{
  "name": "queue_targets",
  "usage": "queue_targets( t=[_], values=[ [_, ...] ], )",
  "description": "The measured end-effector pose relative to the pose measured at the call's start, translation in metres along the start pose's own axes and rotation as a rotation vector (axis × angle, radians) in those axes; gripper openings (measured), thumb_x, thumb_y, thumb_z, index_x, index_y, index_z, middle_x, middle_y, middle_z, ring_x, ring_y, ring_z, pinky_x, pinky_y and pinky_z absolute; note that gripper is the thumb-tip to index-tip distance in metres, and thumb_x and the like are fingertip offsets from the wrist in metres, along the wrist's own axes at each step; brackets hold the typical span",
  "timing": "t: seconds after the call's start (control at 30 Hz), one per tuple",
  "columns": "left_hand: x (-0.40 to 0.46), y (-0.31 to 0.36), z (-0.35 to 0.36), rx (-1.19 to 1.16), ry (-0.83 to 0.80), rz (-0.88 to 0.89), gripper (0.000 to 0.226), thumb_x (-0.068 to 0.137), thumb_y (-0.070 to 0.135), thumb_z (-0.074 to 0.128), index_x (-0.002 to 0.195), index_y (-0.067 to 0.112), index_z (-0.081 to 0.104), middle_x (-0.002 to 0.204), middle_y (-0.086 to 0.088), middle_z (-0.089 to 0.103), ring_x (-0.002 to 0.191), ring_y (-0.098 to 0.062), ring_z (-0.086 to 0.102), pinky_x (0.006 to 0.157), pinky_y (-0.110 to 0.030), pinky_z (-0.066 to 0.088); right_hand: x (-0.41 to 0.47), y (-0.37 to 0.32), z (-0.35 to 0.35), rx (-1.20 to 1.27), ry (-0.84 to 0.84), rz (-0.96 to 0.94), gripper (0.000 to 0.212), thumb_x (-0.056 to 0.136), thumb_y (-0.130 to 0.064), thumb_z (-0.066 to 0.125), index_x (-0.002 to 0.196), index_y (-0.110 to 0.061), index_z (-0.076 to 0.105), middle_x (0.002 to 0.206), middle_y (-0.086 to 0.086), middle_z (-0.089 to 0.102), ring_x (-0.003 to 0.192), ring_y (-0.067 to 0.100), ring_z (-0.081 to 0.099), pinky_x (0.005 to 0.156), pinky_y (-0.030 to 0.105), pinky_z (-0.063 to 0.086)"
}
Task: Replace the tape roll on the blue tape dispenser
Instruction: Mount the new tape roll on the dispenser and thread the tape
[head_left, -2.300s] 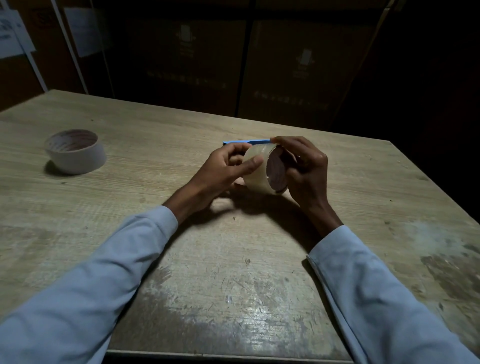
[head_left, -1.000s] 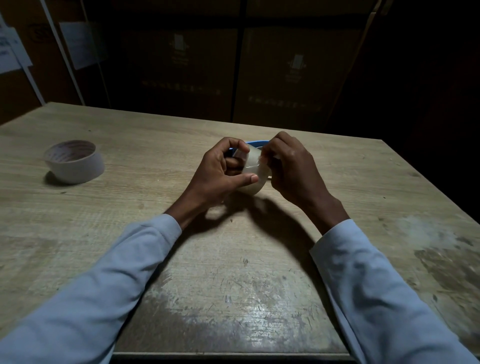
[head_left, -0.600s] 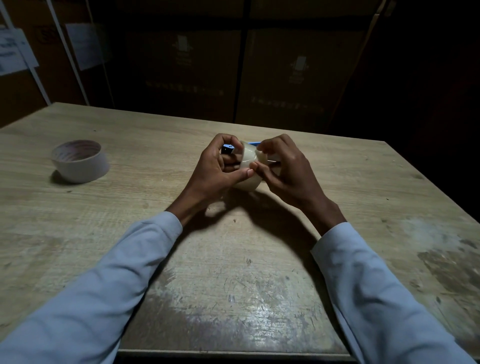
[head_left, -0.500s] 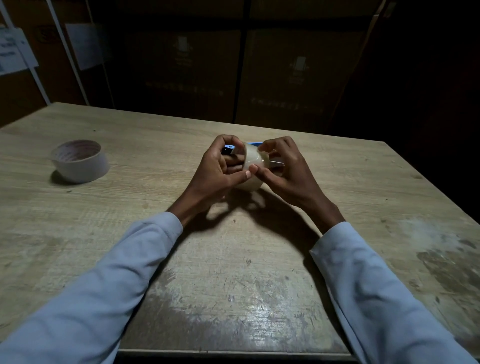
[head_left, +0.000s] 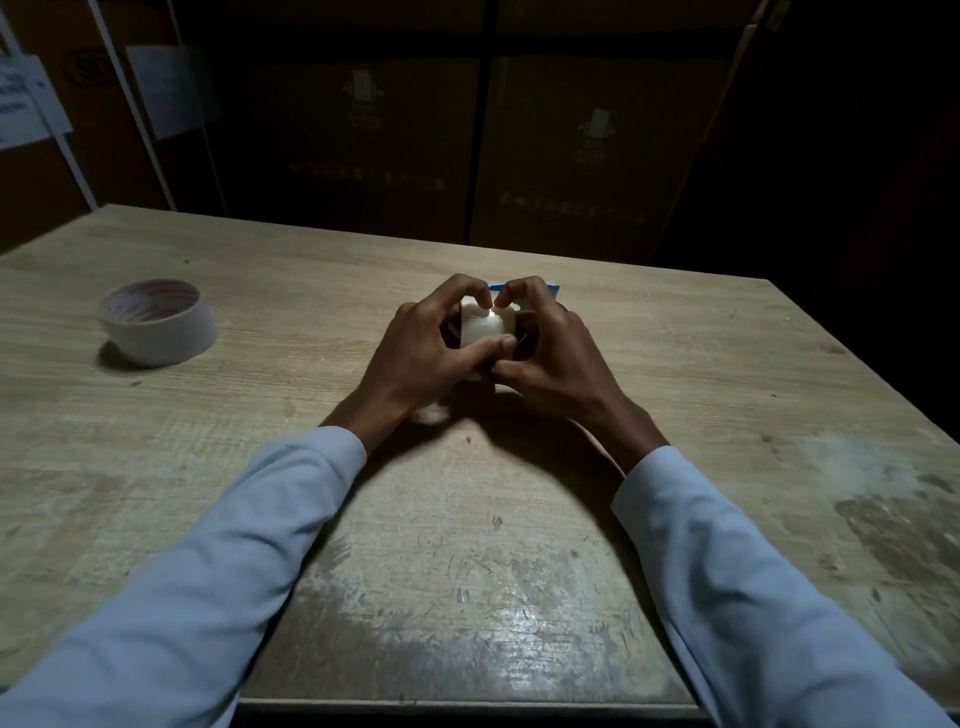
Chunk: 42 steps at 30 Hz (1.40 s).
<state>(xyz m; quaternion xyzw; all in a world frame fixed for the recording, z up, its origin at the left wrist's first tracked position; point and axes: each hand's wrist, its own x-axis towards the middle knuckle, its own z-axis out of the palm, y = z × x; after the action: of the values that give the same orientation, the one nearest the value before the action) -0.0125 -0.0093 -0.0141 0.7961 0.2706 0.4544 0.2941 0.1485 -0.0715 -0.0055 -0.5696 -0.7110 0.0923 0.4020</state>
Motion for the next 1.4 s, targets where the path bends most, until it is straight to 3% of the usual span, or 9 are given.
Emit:
queue_targets(
  t=[0.27, 0.6, 0.87, 0.97, 1.03, 1.13, 1.23, 1.33, 1.4],
  values=[
    [0.002, -0.002, -0.002, -0.009, 0.000, 0.008, 0.040, 0.073, 0.036, 0.084, 0.098, 0.028, 0.054, 0.084, -0.004, 0.071, 0.068, -0.012, 0.071, 0.056, -0.035, 0.060, 0.002, 0.003, 0.000, -0.011, 0.017, -0.028, 0.050, 0.073, -0.005, 0.079, 0.112, -0.018, 0.049, 0.088, 0.004, 0.072, 0.071, 0.014, 0.071, 0.062, 0.039, 0.059],
    [0.003, -0.004, -0.002, -0.112, -0.050, -0.091, 0.057, 0.070, 0.027, 0.088, 0.110, 0.018, 0.048, 0.080, -0.009, 0.073, 0.062, -0.017, 0.073, 0.052, -0.042, 0.061, 0.001, 0.004, 0.000, -0.118, 0.032, -0.066, 0.058, 0.073, -0.006, 0.080, 0.119, -0.016, 0.047, 0.097, 0.010, 0.073, 0.077, 0.019, 0.072, 0.065, 0.033, 0.060],
    [0.006, -0.009, -0.001, -0.078, -0.026, -0.055, 0.045, 0.072, 0.020, 0.085, 0.099, 0.021, 0.049, 0.079, -0.008, 0.070, 0.060, -0.012, 0.070, 0.049, -0.028, 0.054, 0.000, 0.009, 0.003, -0.218, 0.105, -0.188, 0.038, 0.072, -0.010, 0.083, 0.099, -0.015, 0.057, 0.085, 0.008, 0.070, 0.071, 0.022, 0.069, 0.057, 0.045, 0.057],
    [0.007, -0.012, -0.002, -0.055, -0.028, -0.039, 0.046, 0.071, 0.021, 0.086, 0.099, 0.022, 0.049, 0.081, -0.009, 0.070, 0.062, -0.017, 0.071, 0.051, -0.037, 0.058, -0.001, 0.010, 0.004, -0.243, 0.098, -0.203, 0.038, 0.072, -0.009, 0.084, 0.098, -0.012, 0.057, 0.088, 0.010, 0.070, 0.073, 0.024, 0.069, 0.057, 0.045, 0.057],
    [0.005, -0.012, -0.002, -0.131, -0.057, -0.065, 0.050, 0.070, 0.024, 0.088, 0.101, 0.022, 0.049, 0.081, -0.011, 0.071, 0.063, -0.020, 0.072, 0.052, -0.040, 0.059, -0.002, 0.008, 0.003, -0.154, 0.064, -0.119, 0.050, 0.073, -0.011, 0.083, 0.112, -0.014, 0.051, 0.095, 0.010, 0.070, 0.078, 0.024, 0.070, 0.063, 0.043, 0.060],
    [0.003, -0.012, 0.000, -0.238, -0.058, -0.119, 0.054, 0.074, 0.025, 0.085, 0.115, 0.022, 0.050, 0.080, -0.008, 0.073, 0.065, -0.018, 0.073, 0.052, -0.029, 0.056, -0.005, 0.003, 0.001, 0.213, -0.029, 0.025, 0.073, 0.072, -0.005, 0.084, 0.130, -0.016, 0.042, 0.108, 0.001, 0.068, 0.091, 0.016, 0.073, 0.076, 0.029, 0.061],
    [0.007, -0.012, -0.003, -0.152, 0.007, -0.116, 0.049, 0.081, 0.028, 0.080, 0.123, 0.017, 0.059, 0.082, 0.005, 0.070, 0.066, -0.010, 0.068, 0.056, -0.016, 0.048, -0.005, 0.002, -0.002, 0.373, -0.015, 0.074, 0.069, 0.074, 0.006, 0.080, 0.131, -0.011, 0.045, 0.103, -0.001, 0.066, 0.091, 0.010, 0.072, 0.077, 0.027, 0.060],
    [0.011, -0.013, -0.011, 0.146, 0.112, -0.011, 0.042, 0.077, 0.051, 0.075, 0.107, 0.021, 0.073, 0.088, 0.010, 0.070, 0.064, -0.001, 0.058, 0.057, -0.023, 0.047, -0.004, 0.004, -0.004, 0.423, 0.014, 0.077, 0.064, 0.080, 0.004, 0.075, 0.133, -0.012, 0.044, 0.102, 0.001, 0.067, 0.093, 0.014, 0.071, 0.080, 0.034, 0.060],
    [0.011, -0.015, -0.016, 0.240, 0.156, -0.001, 0.044, 0.074, 0.063, 0.069, 0.092, 0.024, 0.075, 0.078, 0.009, 0.064, 0.061, -0.005, 0.053, 0.056, -0.026, 0.045, -0.003, 0.006, -0.005, 0.455, 0.023, 0.078, 0.058, 0.086, 0.001, 0.070, 0.135, -0.015, 0.042, 0.102, 0.012, 0.067, 0.096, 0.018, 0.069, 0.085, 0.038, 0.058]
  ],
)
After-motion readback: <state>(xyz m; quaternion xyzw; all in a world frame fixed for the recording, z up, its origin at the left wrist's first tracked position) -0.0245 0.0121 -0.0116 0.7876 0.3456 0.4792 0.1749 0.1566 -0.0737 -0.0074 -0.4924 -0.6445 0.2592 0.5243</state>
